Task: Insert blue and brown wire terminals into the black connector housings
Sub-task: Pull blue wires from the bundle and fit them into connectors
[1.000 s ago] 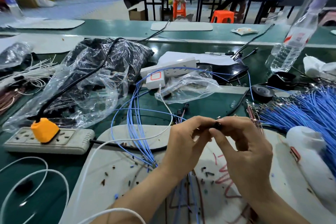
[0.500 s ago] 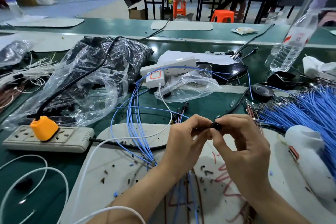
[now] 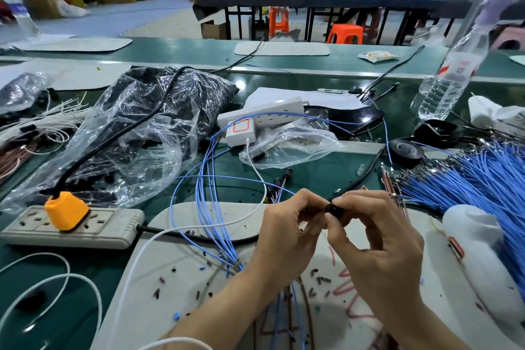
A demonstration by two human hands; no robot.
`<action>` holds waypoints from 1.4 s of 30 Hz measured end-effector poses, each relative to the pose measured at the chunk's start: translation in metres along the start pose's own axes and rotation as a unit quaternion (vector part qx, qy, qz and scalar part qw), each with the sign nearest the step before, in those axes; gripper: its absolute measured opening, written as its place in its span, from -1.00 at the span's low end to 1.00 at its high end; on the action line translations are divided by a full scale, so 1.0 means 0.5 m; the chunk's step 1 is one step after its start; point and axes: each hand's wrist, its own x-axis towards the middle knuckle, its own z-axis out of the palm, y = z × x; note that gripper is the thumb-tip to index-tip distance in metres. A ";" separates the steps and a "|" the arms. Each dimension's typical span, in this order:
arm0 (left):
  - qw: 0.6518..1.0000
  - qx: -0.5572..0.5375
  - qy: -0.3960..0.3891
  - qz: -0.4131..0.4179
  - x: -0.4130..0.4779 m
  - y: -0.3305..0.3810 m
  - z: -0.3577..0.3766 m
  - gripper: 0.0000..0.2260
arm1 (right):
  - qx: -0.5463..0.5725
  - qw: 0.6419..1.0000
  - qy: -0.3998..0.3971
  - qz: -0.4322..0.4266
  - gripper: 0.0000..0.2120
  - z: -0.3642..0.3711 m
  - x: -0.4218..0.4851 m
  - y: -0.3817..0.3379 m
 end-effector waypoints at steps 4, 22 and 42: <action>1.000 0.011 -0.009 0.000 0.002 -0.001 0.003 -0.93 | -0.023 1.000 0.008 -0.013 -0.88 -0.005 0.000 0.002; 0.998 0.047 0.002 0.048 0.008 -0.012 0.001 -0.90 | -0.454 0.745 -0.295 0.390 -0.76 -0.122 0.089 0.123; 0.999 0.035 0.007 0.013 0.009 0.002 -0.008 -0.76 | -0.138 0.976 -0.102 0.132 -0.91 -0.064 0.056 0.063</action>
